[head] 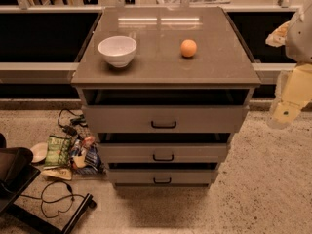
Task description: Open middle drawer
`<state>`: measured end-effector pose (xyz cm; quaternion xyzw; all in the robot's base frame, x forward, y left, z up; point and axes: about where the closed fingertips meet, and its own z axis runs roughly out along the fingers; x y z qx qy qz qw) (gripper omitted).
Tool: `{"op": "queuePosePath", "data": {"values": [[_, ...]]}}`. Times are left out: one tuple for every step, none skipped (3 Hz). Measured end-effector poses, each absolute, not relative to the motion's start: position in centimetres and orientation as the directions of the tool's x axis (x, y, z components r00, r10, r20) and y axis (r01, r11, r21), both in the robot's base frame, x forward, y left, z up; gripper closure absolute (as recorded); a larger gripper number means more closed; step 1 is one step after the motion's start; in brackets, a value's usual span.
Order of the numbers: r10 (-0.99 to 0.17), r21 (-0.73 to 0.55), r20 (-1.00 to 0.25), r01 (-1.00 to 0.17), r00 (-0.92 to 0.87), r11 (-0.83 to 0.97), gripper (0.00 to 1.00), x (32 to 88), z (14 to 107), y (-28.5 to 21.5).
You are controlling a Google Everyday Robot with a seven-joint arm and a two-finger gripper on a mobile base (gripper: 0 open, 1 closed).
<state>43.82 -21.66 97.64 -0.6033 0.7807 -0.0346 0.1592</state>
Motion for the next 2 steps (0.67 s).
{"op": "queuePosePath", "data": {"values": [[-0.951,-0.237,-0.216,-0.934,-0.22,0.269,0.0,43.8,97.0,-21.5],[-0.939,-0.173,-0.269,-0.949,-0.213,0.264,0.0,43.9,92.9,-20.2]]}}
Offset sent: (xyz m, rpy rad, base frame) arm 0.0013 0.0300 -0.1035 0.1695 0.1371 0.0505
